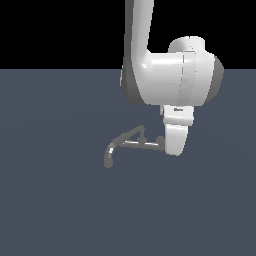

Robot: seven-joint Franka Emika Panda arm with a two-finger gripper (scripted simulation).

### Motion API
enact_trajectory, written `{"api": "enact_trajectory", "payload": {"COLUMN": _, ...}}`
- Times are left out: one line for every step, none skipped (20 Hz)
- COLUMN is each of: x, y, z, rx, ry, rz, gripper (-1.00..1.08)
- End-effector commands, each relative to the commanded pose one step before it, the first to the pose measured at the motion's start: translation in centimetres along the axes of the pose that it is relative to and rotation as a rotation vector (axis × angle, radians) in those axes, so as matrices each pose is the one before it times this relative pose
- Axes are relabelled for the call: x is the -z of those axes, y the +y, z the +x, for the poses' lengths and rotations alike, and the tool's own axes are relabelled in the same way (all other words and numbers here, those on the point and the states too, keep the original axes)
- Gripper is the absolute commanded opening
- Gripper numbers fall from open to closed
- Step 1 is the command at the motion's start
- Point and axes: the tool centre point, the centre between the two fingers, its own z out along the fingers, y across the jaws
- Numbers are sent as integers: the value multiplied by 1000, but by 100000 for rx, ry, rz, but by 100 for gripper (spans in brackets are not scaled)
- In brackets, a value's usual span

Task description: Turn on the faucet by rotating a designated handle.

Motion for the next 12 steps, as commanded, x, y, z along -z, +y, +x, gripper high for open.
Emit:
{"api": "enact_trajectory", "payload": {"x": -30, "y": -262, "z": -835, "rx": 1017, "ry": -230, "rz": 5, "gripper": -100}}
{"api": "enact_trajectory", "payload": {"x": 21, "y": -285, "z": -607, "rx": 630, "ry": -147, "rz": 93, "gripper": -100}}
{"api": "enact_trajectory", "payload": {"x": 21, "y": -284, "z": -602, "rx": 625, "ry": -145, "rz": 92, "gripper": -100}}
{"api": "enact_trajectory", "payload": {"x": 21, "y": -282, "z": -599, "rx": 623, "ry": -145, "rz": 92, "gripper": -100}}
{"api": "enact_trajectory", "payload": {"x": 21, "y": -281, "z": -595, "rx": 619, "ry": -143, "rz": 92, "gripper": -100}}
{"api": "enact_trajectory", "payload": {"x": 21, "y": -280, "z": -591, "rx": 616, "ry": -142, "rz": 91, "gripper": -100}}
{"api": "enact_trajectory", "payload": {"x": 21, "y": -278, "z": -586, "rx": 610, "ry": -140, "rz": 90, "gripper": -100}}
{"api": "enact_trajectory", "payload": {"x": 21, "y": -277, "z": -583, "rx": 609, "ry": -139, "rz": 90, "gripper": -100}}
{"api": "enact_trajectory", "payload": {"x": 21, "y": -276, "z": -579, "rx": 605, "ry": -138, "rz": 90, "gripper": -100}}
{"api": "enact_trajectory", "payload": {"x": 21, "y": -274, "z": -574, "rx": 602, "ry": -136, "rz": 90, "gripper": -100}}
{"api": "enact_trajectory", "payload": {"x": 20, "y": -274, "z": -566, "rx": 593, "ry": -132, "rz": 89, "gripper": -100}}
{"api": "enact_trajectory", "payload": {"x": 0, "y": 0, "z": 0, "rx": 0, "ry": 0, "rz": 0, "gripper": -100}}
